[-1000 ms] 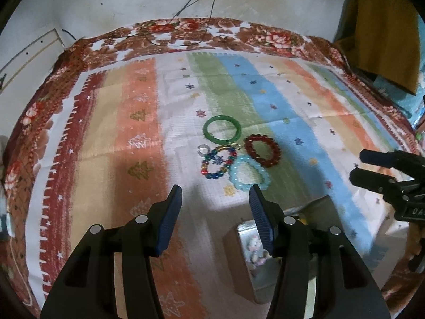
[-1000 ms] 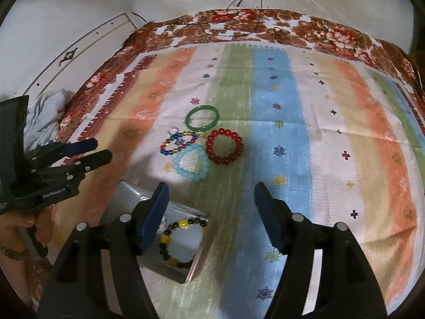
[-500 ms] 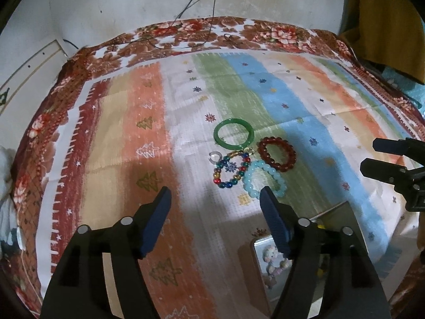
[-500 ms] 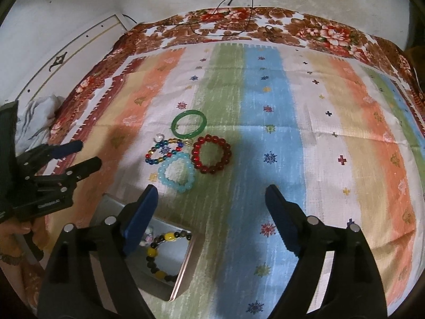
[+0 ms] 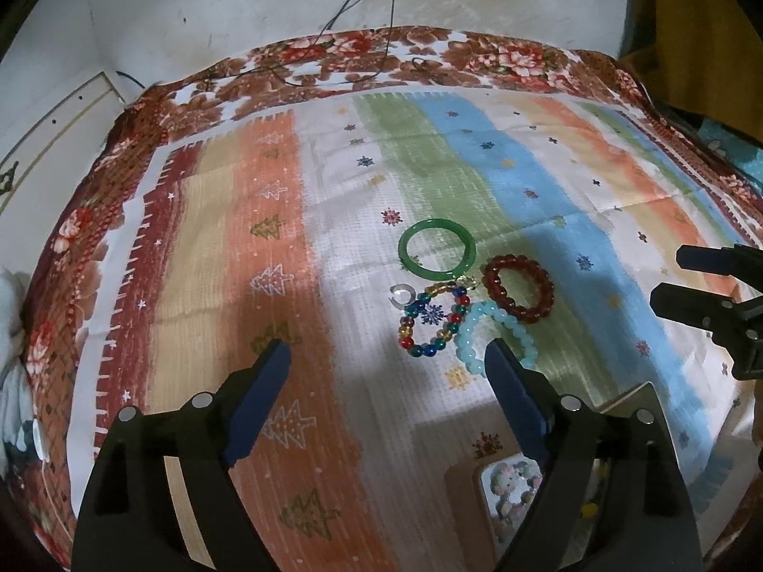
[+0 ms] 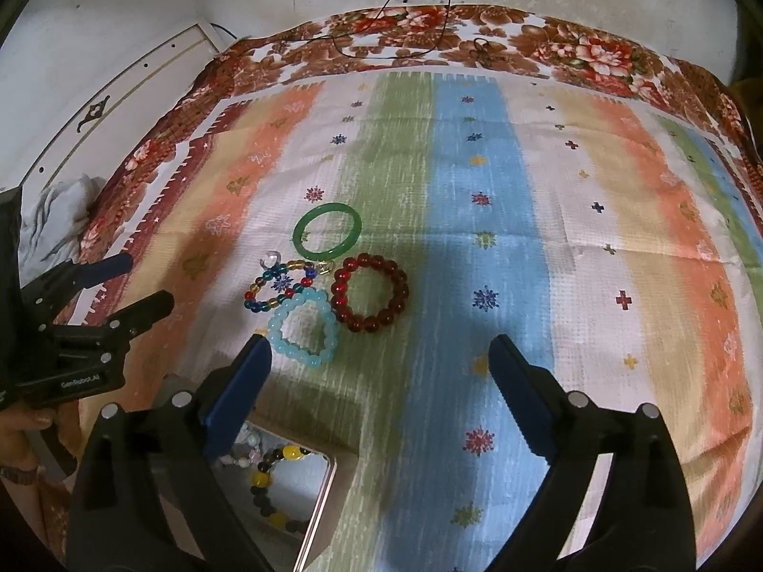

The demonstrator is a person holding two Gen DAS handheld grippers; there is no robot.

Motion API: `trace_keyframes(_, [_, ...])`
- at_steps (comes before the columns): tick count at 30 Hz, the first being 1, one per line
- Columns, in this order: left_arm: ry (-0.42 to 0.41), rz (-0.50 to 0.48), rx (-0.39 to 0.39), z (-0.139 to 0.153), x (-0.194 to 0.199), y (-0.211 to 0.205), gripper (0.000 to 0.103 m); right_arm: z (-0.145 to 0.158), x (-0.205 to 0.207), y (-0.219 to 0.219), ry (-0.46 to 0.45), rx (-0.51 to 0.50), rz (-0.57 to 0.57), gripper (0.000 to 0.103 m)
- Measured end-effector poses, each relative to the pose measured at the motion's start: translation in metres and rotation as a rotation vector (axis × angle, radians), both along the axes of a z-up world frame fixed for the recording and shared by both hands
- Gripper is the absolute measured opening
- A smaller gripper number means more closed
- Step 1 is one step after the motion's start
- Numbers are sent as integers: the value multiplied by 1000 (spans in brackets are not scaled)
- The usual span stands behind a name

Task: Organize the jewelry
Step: 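Move both open tools back toward the remaining bracelets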

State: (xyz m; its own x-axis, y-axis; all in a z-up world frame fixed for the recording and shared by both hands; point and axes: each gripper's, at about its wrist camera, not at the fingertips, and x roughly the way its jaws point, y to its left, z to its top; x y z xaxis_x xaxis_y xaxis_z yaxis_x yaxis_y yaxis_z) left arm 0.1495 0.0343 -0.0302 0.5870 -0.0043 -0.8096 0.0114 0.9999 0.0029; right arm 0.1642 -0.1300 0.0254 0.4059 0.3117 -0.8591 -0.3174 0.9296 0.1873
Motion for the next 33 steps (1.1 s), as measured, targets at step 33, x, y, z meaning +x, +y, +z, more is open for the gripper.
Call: trace_keyframes(33, [91,-5,28,-36,48,6,85,-41,46,4,106,-27,-22,93])
